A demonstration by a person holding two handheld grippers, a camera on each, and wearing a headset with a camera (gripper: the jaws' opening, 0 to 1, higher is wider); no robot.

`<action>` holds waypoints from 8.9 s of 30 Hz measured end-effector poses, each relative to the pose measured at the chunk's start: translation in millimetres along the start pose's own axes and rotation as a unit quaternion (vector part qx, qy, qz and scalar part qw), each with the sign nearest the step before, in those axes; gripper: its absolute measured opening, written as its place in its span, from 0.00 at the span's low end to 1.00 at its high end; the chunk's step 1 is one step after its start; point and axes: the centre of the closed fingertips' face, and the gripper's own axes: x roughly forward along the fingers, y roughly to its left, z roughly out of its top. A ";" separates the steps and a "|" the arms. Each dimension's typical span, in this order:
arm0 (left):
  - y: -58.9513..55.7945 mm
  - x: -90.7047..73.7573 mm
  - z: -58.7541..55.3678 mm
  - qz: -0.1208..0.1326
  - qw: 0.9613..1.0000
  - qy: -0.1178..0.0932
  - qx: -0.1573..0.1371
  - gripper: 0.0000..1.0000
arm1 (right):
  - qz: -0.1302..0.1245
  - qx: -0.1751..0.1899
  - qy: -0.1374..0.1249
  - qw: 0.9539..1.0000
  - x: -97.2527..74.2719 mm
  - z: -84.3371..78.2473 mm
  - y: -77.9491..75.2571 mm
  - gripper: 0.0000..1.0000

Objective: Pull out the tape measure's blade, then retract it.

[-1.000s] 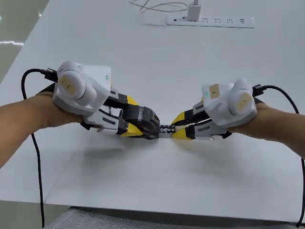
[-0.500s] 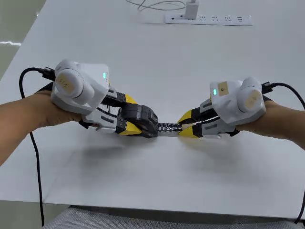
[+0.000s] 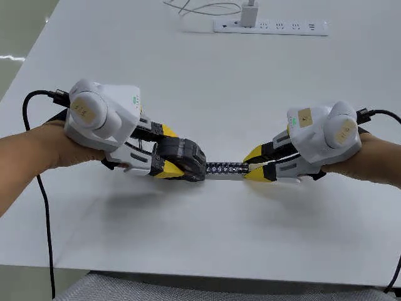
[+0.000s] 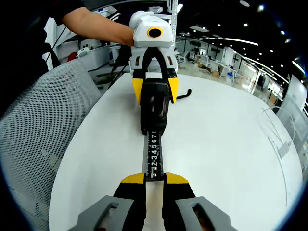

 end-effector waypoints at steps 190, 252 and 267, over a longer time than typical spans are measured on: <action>4.9 -27.7 -7.0 0.188 0.959 -0.037 -0.207 0.73 | -0.169 0.250 -0.003 0.954 -120.3 -97.3 6.4 0.48; -39.7 -79.6 10.1 0.336 0.883 -0.063 -0.323 0.99 | -0.302 0.316 -0.080 0.896 -148.5 -30.1 61.1 0.98; -19.1 -62.2 21.6 0.374 0.866 -0.070 -0.324 0.92 | -0.293 0.317 -0.075 0.899 -141.6 -34.0 58.5 0.97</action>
